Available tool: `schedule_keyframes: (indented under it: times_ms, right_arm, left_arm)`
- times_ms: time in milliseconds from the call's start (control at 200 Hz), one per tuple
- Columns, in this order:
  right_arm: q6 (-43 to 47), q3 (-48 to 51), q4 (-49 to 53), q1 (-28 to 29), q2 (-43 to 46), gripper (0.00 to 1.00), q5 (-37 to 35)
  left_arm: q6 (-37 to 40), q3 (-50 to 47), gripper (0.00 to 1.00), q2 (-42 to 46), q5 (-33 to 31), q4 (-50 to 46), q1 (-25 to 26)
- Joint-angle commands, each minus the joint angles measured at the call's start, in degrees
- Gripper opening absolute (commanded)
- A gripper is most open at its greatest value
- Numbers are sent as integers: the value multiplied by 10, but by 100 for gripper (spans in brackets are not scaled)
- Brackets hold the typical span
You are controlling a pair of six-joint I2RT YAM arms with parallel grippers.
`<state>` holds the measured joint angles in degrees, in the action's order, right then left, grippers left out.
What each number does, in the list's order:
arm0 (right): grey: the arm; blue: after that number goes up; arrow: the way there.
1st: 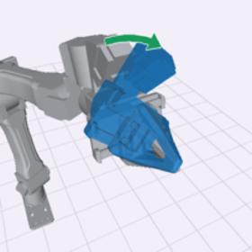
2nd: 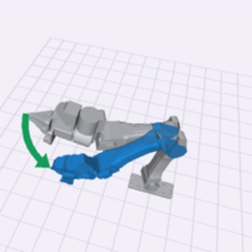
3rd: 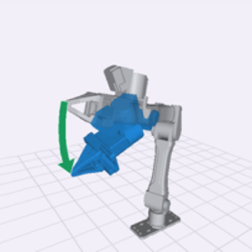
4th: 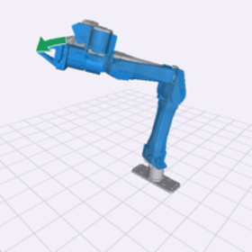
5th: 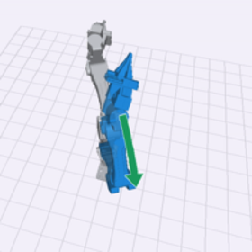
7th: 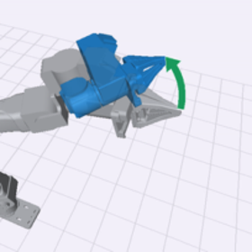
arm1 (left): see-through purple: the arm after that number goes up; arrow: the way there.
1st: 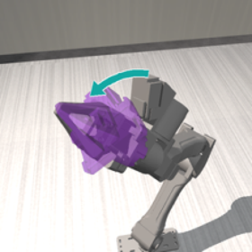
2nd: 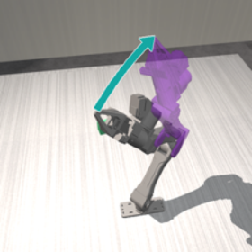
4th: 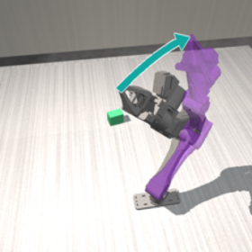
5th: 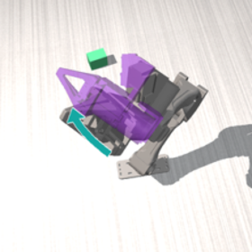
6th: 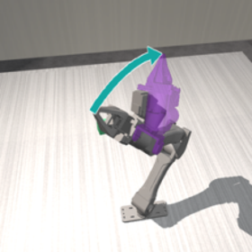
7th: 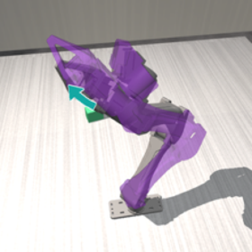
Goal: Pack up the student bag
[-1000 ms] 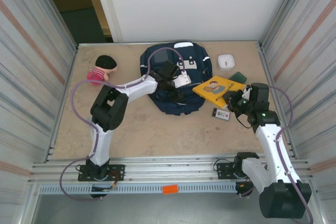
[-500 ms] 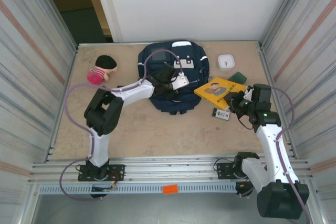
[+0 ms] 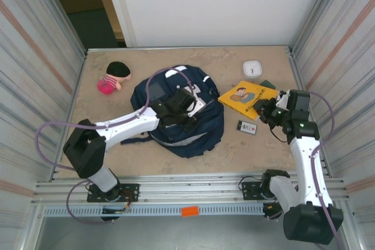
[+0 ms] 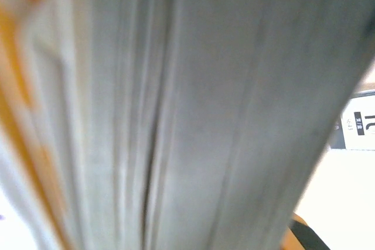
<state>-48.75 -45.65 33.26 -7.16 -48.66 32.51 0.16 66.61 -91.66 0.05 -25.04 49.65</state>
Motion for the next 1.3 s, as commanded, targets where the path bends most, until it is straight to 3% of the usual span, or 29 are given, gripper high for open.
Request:
schedule_keyframes:
  times_ms: [0, 261, 416, 511, 586, 707, 817, 1062, 1293]
  right_arm:
    - [24, -38, 25, -6, 47, 0, -35]
    - [46, -81, 157, -6, 116, 0, -118]
    - [20, -42, 152, 2, 158, 0, -51]
    - [-41, 15, 59, 37, 187, 0, 2]
    - [-79, 50, -9, 82, 200, 0, 1]
    - [-132, 94, -102, 188, 198, 0, -69]
    - [-198, 158, -245, 284, 178, 0, -150]
    - [-234, 207, -459, 453, 49, 0, -349]
    - [-237, 153, -635, 505, -156, 0, -357]
  left_arm:
    - [-79, 6, 0, 58, -1, 22, 0]
    - [-87, 56, 0, 115, 54, 25, -49]
    - [-118, 73, 0, 133, 119, 47, -91]
    - [-142, 78, 0, 135, 162, 65, -115]
    - [-153, 84, 0, 134, 176, 72, -128]
    - [-168, 87, 0, 134, 207, 90, -146]
    - [-194, 82, 0, 130, 242, 122, -162]
    - [-191, 91, 0, 123, 270, 127, -167]
    - [-193, 92, 0, 119, 286, 134, -175]
